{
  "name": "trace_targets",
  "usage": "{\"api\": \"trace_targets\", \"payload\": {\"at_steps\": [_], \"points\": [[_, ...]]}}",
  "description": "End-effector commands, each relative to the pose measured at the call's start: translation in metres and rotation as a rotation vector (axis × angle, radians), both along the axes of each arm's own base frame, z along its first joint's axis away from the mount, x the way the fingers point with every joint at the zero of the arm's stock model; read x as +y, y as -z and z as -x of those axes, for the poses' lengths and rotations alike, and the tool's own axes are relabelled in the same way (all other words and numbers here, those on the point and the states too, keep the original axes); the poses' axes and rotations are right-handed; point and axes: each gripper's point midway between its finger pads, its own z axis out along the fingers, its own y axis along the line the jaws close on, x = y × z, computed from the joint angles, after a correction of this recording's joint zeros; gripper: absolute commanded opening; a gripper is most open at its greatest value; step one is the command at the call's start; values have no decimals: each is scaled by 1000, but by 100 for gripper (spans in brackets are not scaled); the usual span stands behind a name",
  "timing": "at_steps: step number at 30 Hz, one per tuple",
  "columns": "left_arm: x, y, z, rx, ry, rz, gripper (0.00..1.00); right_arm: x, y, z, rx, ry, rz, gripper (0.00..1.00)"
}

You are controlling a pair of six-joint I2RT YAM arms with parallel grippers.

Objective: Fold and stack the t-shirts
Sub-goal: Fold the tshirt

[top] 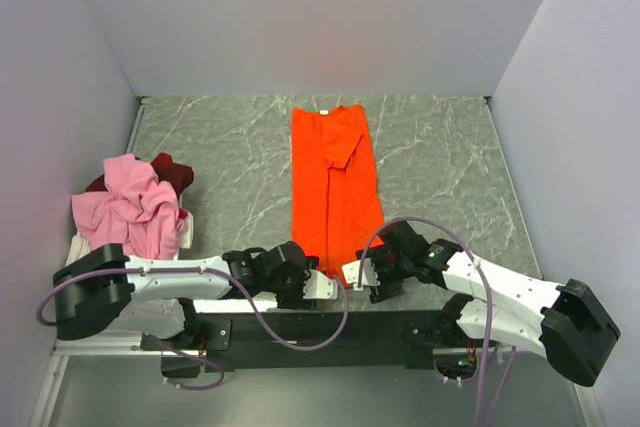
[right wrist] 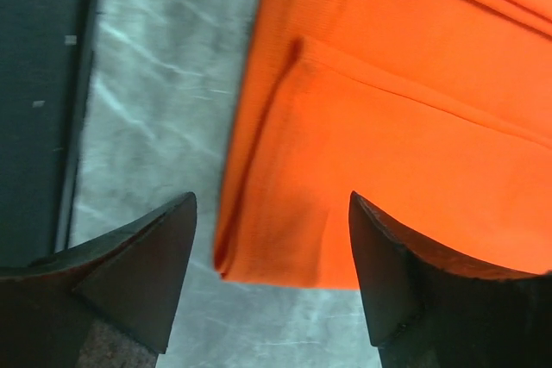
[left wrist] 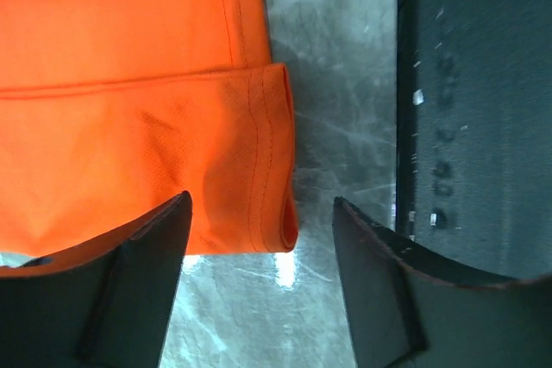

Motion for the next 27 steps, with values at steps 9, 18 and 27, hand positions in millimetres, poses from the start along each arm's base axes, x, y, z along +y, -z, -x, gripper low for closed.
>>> {"api": "trace_targets", "payload": {"at_steps": [9, 18, 27], "points": [[7, 26, -15, -78, -31, -96, 49, -4, 6, -24, -90, 102, 31, 58], [10, 24, -14, -87, -25, -83, 1, -2, 1, -19, -33, 122, 31, 28], [10, 17, -10, -82, -3, -59, 0, 2, -2, -20, -11, 143, 24, 0]]}}
